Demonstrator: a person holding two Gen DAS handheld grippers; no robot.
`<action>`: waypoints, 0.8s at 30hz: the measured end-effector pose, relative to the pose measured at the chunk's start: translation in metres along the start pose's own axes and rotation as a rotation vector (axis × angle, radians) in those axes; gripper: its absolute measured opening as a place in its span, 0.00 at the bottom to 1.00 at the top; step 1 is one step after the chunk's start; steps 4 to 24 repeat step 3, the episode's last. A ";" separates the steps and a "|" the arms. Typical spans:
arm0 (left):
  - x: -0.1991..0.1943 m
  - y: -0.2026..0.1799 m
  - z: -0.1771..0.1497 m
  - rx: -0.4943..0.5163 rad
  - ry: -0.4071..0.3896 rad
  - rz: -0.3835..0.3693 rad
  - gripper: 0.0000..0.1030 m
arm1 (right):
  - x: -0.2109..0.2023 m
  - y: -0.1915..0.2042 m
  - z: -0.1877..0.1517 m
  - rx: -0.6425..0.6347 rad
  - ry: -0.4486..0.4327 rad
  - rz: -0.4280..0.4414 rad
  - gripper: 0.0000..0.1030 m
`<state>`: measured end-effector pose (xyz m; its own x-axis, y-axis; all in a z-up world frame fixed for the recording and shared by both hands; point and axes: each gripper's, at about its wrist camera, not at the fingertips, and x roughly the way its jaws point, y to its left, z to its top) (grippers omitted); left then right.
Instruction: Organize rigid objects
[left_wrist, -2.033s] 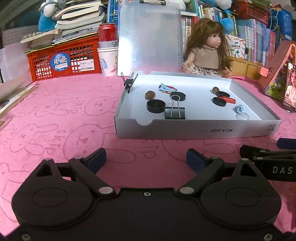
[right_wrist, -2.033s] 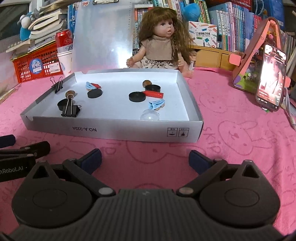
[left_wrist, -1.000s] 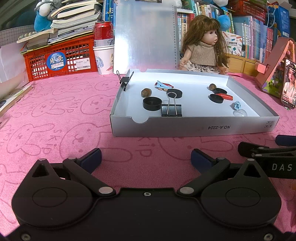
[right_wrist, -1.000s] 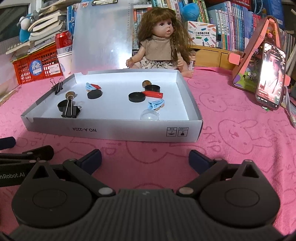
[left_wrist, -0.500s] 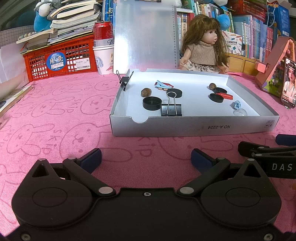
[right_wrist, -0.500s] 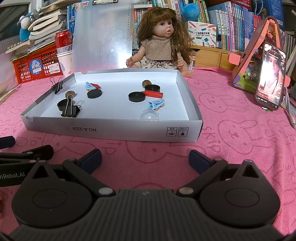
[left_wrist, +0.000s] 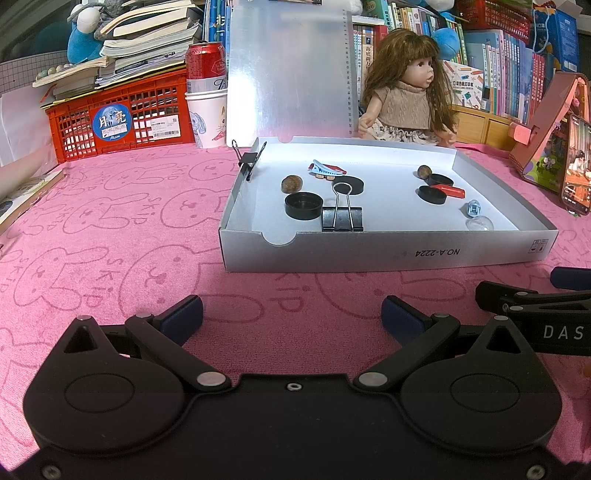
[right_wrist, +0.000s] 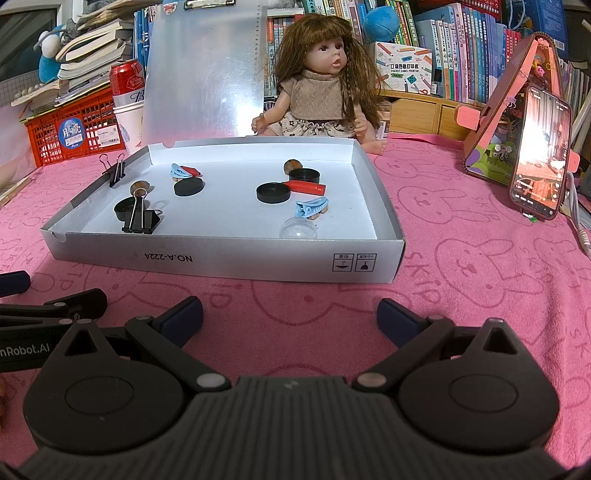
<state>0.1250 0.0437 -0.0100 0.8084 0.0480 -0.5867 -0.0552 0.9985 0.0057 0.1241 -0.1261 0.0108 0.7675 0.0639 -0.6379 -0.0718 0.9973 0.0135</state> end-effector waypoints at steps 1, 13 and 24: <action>0.000 0.000 0.000 0.000 0.000 0.000 1.00 | 0.000 0.000 0.000 0.000 0.000 0.000 1.00; 0.000 0.000 0.000 0.000 0.000 0.000 1.00 | 0.000 0.000 0.000 0.000 0.000 0.000 1.00; 0.000 0.000 0.000 0.000 0.000 0.000 1.00 | 0.000 0.000 0.000 0.000 0.000 0.000 1.00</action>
